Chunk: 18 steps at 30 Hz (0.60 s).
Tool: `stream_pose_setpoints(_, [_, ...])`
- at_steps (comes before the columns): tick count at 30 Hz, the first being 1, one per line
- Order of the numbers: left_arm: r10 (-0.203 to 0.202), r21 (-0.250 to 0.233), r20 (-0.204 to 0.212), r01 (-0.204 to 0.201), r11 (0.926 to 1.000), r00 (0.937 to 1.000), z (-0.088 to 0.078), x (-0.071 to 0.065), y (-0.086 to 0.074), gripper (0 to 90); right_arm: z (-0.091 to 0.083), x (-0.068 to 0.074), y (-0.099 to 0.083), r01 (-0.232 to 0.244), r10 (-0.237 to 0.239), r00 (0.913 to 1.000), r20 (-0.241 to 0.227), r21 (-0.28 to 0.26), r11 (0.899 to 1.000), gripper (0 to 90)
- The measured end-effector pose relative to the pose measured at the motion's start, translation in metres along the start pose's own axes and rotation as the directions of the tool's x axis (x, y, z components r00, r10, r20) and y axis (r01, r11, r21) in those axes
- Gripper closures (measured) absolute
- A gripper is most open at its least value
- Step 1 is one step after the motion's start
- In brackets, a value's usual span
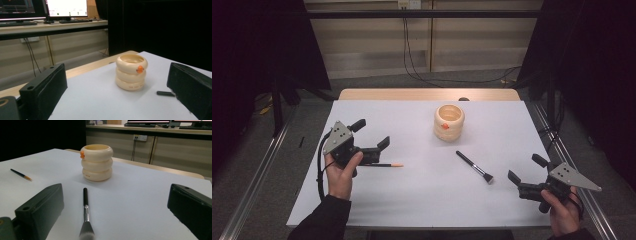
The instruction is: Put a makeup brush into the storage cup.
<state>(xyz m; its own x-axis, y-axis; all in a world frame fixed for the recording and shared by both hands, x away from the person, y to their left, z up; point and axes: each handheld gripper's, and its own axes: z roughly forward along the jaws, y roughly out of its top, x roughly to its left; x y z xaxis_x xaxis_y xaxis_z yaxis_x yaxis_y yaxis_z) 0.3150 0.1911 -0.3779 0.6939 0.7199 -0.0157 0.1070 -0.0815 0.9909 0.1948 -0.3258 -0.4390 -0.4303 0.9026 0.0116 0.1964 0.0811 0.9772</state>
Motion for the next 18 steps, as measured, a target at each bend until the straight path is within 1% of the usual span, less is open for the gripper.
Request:
stream_pose_setpoints(1, [-0.003,-0.009,-0.004,0.003,1.0000,1.0000,0.002,0.002,0.003,2.3,0.000,0.000,0.000,-0.001,0.001,1.0000,-0.005,0.002,1.000,0.0])
stream_pose_setpoints(2, [0.003,-0.012,-0.002,-0.003,0.9999,1.0000,0.003,0.004,0.006,2.3,0.000,0.002,0.001,-0.009,0.009,0.9999,0.012,-0.004,1.000,0.0])
stream_pose_setpoints(3, [-0.007,-0.023,-0.004,0.007,0.9997,1.0000,0.004,0.005,0.008,2.3,0.000,0.002,0.001,-0.016,0.016,0.9998,0.014,-0.006,1.000,0.0])
stream_pose_setpoints(4, [-0.010,-0.025,0.001,0.010,0.9996,1.0000,0.005,0.006,0.011,2.3,0.000,0.002,0.001,-0.012,0.013,0.9999,0.009,-0.005,1.000,0.0])
stream_pose_setpoints(5, [0.006,-0.024,0.009,-0.005,0.9997,0.9999,0.006,0.007,0.015,2.3,0.000,0.001,0.001,-0.003,0.003,1.0000,0.005,-0.006,1.000,0.0])
stream_pose_setpoints(6, [0.013,-0.025,0.012,-0.013,0.9996,0.9998,0.007,0.007,0.017,2.3,0.000,0.002,0.001,-0.007,0.007,1.0000,0.005,-0.007,1.000,0.0])
stream_pose_setpoints(7, [0.014,-0.037,0.008,-0.014,0.9992,0.9999,0.008,0.008,0.019,2.3,0.000,0.002,0.001,-0.007,0.007,1.0000,0.005,-0.007,1.000,0.0])
stream_pose_setpoints(8, [0.015,-0.038,0.013,-0.015,0.9992,0.9998,0.010,0.010,0.021,2.3,-0.001,0.002,0.001,-0.007,0.007,1.0000,0.002,-0.008,1.000,0.0])
stream_pose_setpoints(10, [0.015,-0.040,0.006,-0.015,0.9991,0.9999,0.013,0.014,0.024,2.3,-0.001,0.002,0.001,-0.006,0.006,1.0000,0.001,-0.007,1.000,0.0])
stream_pose_setpoints(11, [0.013,-0.040,0.007,-0.013,0.9991,0.9999,0.015,0.016,0.024,2.3,-0.001,0.002,0.001,-0.001,0.001,1.0000,-0.005,-0.005,1.000,0.0])
stream_pose_setpoints(13, [0.005,-0.040,0.007,-0.004,0.9992,1.0000,0.019,0.019,0.023,2.3,-0.001,0.001,0.001,0.001,-0.001,1.0000,0.001,-0.006,1.000,0.0])
stream_pose_setpoints(14, [0.005,-0.040,0.004,-0.005,0.9992,1.0000,0.022,0.020,0.021,2.3,-0.001,0.002,0.001,-0.007,0.007,1.0000,0.001,-0.005,1.000,0.0])
stream_pose_setpoints(15, [0.012,-0.031,0.004,-0.012,0.9994,0.9999,0.023,0.021,0.021,2.3,-0.001,0.002,0.001,-0.007,0.007,1.0000,0.001,-0.005,1.000,0.0])
stream_pose_setpoints(16, [0.008,-0.027,0.010,-0.008,0.9996,0.9999,0.026,0.023,0.019,2.3,-0.001,0.001,0.001,-0.006,0.006,1.0000,0.002,-0.007,1.000,0.0])
stream_pose_setpoints(17, [0.013,-0.016,0.012,-0.012,0.9998,0.9998,0.027,0.024,0.018,2.3,-0.001,0.001,0.001,-0.004,0.004,1.0000,0.004,-0.008,1.000,0.0])
stream_pose_setpoints(18, [0.012,-0.012,0.009,-0.012,0.9999,0.9999,0.028,0.025,0.017,2.3,-0.001,0.001,0.001,-0.008,0.008,1.0000,0.003,-0.006,1.000,0.0])
